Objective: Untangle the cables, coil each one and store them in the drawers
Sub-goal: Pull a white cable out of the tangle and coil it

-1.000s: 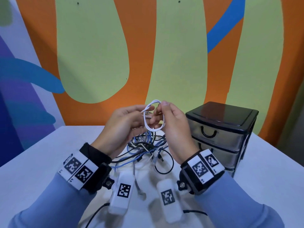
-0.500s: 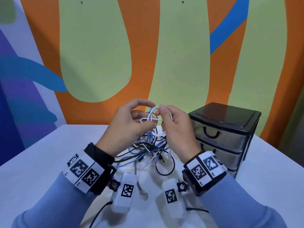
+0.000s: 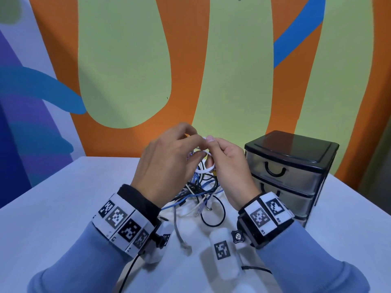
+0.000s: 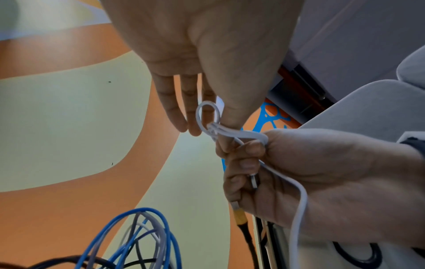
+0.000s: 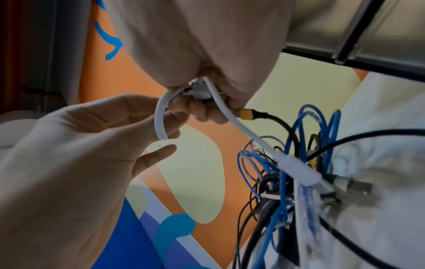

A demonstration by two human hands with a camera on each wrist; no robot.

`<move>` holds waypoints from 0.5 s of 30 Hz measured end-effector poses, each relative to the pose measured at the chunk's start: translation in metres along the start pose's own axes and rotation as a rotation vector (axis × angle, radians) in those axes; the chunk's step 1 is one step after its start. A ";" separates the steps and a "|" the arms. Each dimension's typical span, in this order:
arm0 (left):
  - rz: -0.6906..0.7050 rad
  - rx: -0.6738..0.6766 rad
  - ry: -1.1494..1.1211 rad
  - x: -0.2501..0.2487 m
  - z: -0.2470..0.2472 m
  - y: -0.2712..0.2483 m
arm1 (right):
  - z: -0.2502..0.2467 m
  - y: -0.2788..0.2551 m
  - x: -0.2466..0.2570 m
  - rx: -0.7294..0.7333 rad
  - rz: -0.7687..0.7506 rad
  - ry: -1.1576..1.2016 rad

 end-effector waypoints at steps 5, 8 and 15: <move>-0.041 -0.078 -0.183 0.006 0.000 0.001 | -0.009 0.008 -0.014 -0.075 0.121 0.071; -0.429 -0.129 -0.671 0.023 0.002 0.004 | -0.014 0.010 -0.021 -0.103 0.206 0.151; -0.952 -0.185 -1.273 0.038 0.013 -0.002 | -0.007 0.007 -0.021 -0.105 0.364 0.372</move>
Point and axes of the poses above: each hand's wrist, its own y-axis towards the middle knuckle, its own z-axis out of the palm, x = y × z, the point moved 8 cm from there along y, towards the middle knuckle, and after that the axes turned 11 degrees about -x, right-handed, at the moved point
